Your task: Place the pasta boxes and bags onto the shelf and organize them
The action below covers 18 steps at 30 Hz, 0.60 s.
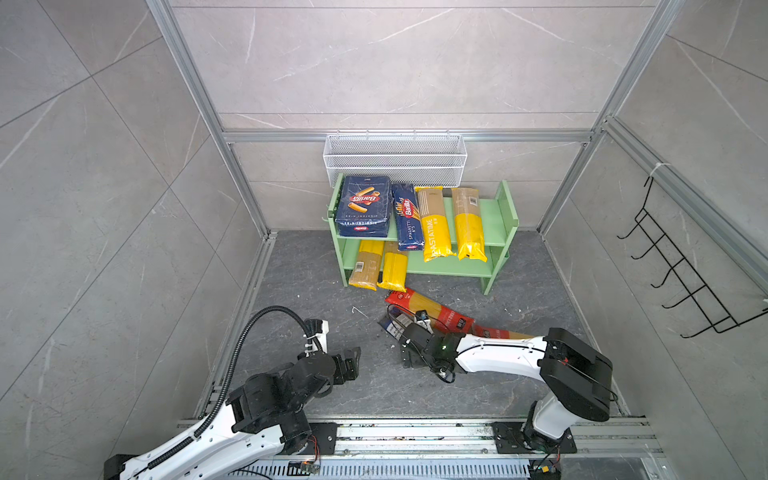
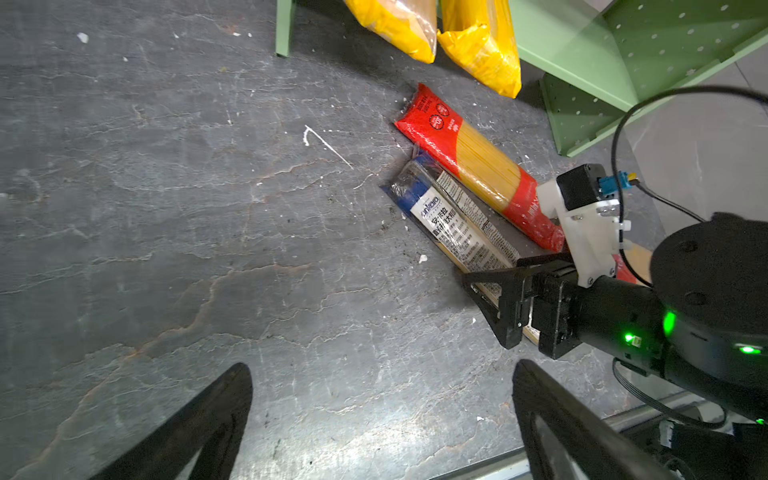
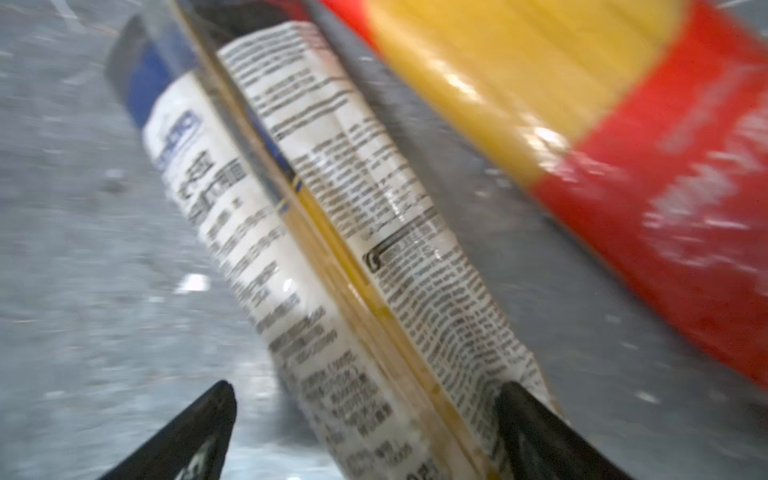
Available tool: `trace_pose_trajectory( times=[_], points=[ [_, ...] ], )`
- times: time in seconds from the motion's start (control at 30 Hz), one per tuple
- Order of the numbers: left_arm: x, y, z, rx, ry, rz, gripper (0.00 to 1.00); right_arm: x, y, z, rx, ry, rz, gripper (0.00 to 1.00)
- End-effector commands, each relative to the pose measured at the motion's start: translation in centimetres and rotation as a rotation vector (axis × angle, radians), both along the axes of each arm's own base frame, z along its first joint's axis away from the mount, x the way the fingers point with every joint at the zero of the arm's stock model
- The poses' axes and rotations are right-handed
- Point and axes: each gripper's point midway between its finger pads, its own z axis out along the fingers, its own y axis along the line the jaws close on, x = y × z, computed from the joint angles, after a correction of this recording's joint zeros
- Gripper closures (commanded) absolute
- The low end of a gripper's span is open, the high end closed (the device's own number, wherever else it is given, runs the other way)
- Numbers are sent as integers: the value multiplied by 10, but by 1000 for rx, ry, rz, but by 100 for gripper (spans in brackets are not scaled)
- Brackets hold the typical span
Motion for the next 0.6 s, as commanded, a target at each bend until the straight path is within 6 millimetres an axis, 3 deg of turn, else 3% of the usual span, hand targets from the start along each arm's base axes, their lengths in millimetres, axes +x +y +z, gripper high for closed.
trace_pose_trajectory(
  times=[0.0,0.07,0.23,0.37,0.57],
  points=[
    [1,15,14,10,-27,51,1,-57,33,-23,132,284,114,1],
    [1,16,16,13,-34,51,1,-58,28,-11,127,263,126,1],
    [4,13,16,29,-34,49,1,-63,-9,6,47,204,146,1],
    [6,7,13,31,-29,42,1,-66,-27,0,-6,182,165,1],
    [6,3,11,19,-20,39,1,-66,-30,-21,9,154,177,1]
  ],
)
